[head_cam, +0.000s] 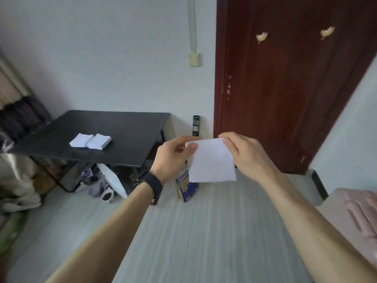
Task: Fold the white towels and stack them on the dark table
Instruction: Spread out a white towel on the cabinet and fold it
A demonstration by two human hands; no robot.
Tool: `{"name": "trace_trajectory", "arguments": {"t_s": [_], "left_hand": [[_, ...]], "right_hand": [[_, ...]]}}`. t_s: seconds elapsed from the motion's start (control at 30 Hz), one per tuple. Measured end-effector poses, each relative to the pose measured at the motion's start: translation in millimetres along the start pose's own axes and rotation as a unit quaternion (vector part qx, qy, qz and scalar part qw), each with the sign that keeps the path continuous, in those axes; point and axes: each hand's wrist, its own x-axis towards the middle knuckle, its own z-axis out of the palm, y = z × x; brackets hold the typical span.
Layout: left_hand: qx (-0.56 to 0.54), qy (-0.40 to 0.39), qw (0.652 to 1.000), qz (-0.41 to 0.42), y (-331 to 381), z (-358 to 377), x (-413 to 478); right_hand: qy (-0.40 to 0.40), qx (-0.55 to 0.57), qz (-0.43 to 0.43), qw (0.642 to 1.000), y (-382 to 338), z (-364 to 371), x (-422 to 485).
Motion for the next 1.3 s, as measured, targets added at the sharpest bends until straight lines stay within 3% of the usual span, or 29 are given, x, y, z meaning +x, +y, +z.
{"name": "trace_trajectory", "arguments": {"t_s": [0.27, 0.37, 0.53, 0.63, 0.9, 1.13, 1.3], "left_hand": [[0.025, 0.087, 0.990, -0.108, -112.9, -128.4, 48.5], [0.001, 0.133, 0.982, -0.133, -153.7, -164.4, 81.6], [-0.062, 0.192, 0.960, -0.195, -210.4, -213.0, 131.4], [-0.109, 0.202, 0.943, -0.239, -241.6, -235.8, 150.9], [-0.241, 0.136, 0.907, -0.318, -354.2, -301.6, 175.9], [-0.234, 0.092, 0.896, -0.366, -494.4, -384.8, 208.3], [-0.236, 0.103, 0.877, -0.407, -592.2, -436.8, 239.7]], "right_hand": [[-0.089, 0.045, -0.109, 0.989, -58.5, 144.4, 153.9], [-0.110, 0.109, -0.133, 0.979, -77.4, 196.5, 212.2], [-0.224, 0.245, -0.058, 0.942, -101.7, 266.4, 296.2], [-0.269, 0.272, -0.046, 0.923, -111.4, 308.9, 337.5], [-0.343, 0.370, 0.076, 0.860, -141.5, 430.1, 414.1], [-0.345, 0.343, 0.118, 0.866, -195.3, 553.5, 476.4], [-0.344, 0.341, 0.179, 0.856, -231.3, 638.4, 510.1]]}}
